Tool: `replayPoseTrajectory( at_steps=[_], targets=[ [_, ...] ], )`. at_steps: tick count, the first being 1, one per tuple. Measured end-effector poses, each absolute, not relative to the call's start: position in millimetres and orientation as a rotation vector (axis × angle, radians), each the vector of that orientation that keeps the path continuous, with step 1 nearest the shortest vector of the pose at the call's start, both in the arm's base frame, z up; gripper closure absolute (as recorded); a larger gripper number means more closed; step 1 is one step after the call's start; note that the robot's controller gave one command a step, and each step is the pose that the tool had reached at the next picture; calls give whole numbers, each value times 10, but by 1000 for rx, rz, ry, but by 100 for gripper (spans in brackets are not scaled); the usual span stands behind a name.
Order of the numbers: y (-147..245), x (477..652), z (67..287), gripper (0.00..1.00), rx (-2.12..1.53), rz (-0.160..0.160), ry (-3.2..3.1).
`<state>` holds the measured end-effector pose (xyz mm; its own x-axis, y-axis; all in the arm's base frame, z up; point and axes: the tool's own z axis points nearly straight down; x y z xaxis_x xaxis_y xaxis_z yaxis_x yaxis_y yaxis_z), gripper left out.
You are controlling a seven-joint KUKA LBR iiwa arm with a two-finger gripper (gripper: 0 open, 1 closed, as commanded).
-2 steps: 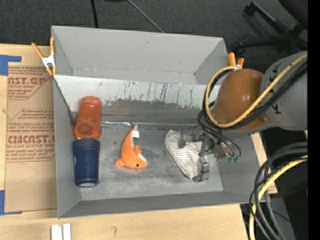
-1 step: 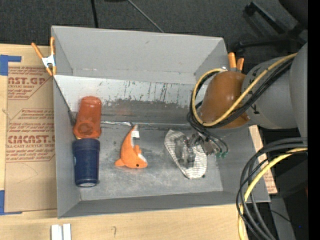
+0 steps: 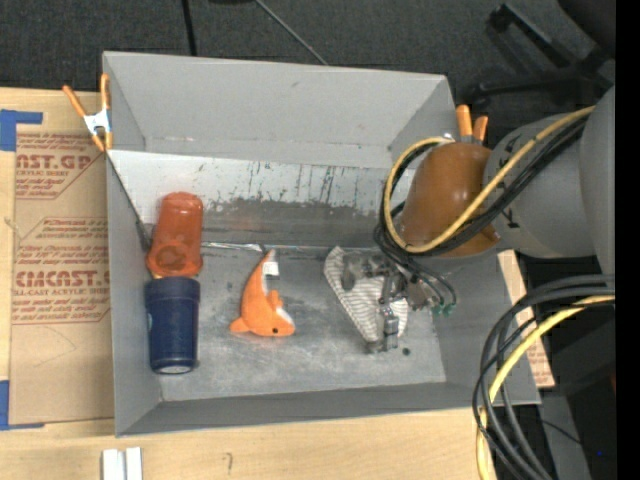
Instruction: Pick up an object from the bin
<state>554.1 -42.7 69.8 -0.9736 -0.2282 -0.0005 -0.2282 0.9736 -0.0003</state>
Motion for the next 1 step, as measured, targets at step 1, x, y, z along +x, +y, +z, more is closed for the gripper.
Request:
replayPoseTrajectory(
  at_steps=[1],
  targets=[
    [-426, 5548, 701, 100, -360, -1, 3118]
  ],
)
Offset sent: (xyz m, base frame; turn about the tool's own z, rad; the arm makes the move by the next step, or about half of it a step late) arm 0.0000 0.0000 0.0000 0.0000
